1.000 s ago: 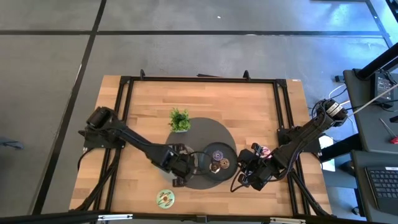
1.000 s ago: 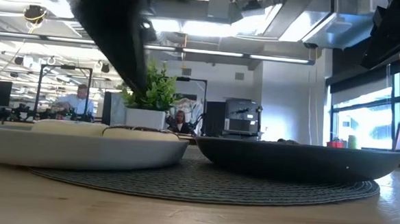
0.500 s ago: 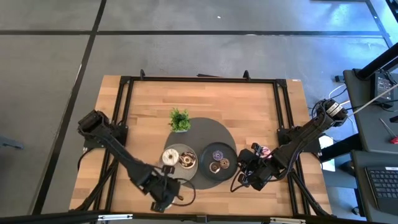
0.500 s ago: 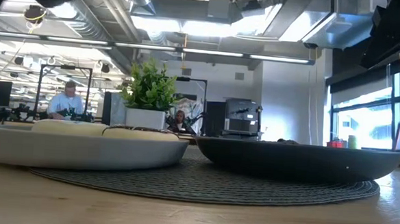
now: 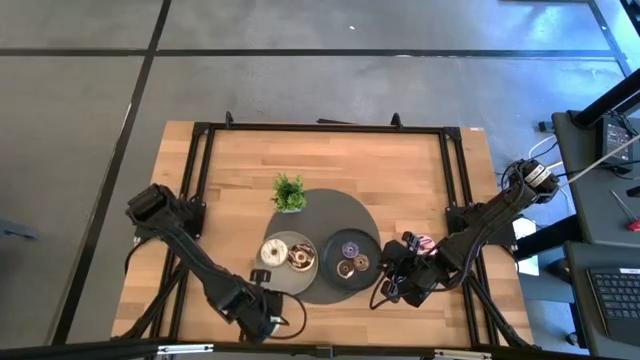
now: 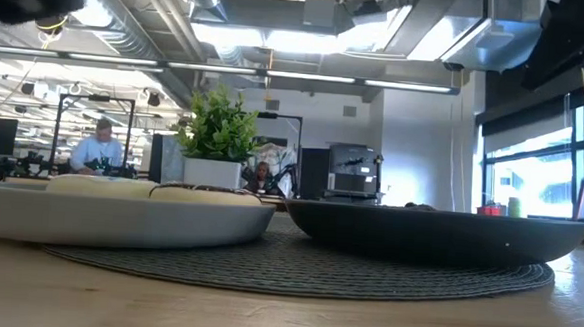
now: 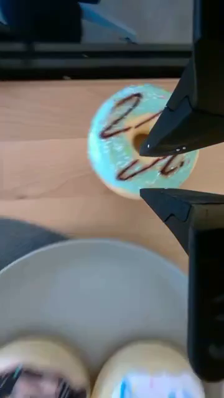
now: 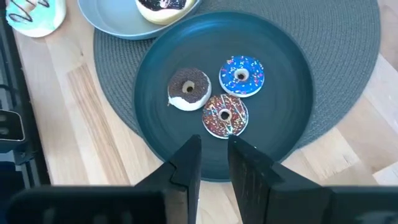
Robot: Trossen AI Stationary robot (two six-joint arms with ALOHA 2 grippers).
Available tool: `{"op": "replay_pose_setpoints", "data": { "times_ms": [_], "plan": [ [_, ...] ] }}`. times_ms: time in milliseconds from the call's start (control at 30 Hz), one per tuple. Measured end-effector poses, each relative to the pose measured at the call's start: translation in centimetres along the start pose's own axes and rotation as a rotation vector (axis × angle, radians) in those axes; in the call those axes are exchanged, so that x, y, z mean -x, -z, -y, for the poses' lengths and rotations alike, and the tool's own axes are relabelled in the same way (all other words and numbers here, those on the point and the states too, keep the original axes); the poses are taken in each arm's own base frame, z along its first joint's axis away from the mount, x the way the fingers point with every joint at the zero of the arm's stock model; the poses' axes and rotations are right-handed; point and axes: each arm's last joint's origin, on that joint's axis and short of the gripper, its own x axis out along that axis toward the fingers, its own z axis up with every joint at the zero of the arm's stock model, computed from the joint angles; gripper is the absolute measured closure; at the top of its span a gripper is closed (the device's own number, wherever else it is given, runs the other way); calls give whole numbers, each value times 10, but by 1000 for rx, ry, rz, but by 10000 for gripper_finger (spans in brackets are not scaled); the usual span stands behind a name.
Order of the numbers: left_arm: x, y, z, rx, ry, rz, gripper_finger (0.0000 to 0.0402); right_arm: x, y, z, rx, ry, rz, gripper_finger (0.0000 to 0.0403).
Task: Pick & Place donuts
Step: Put the large light blue donut on the gray plate
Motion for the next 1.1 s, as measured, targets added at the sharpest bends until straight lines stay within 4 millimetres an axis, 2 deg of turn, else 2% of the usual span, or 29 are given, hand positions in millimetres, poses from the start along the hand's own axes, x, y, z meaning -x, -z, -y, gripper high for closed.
{"op": "replay_pose_setpoints", "data": {
  "times_ms": [300, 567, 1100],
  "plan": [
    [-20, 4, 4, 22, -5, -64, 340, 0, 0, -1, -4, -7, 4, 320],
    [-36, 6, 5, -2, -30, -97, 346, 0, 0, -1, -4, -7, 4, 320],
    [-37, 6, 5, -15, -17, -115, 356, 0, 0, -1, -4, -6, 4, 320]
  ]
}}
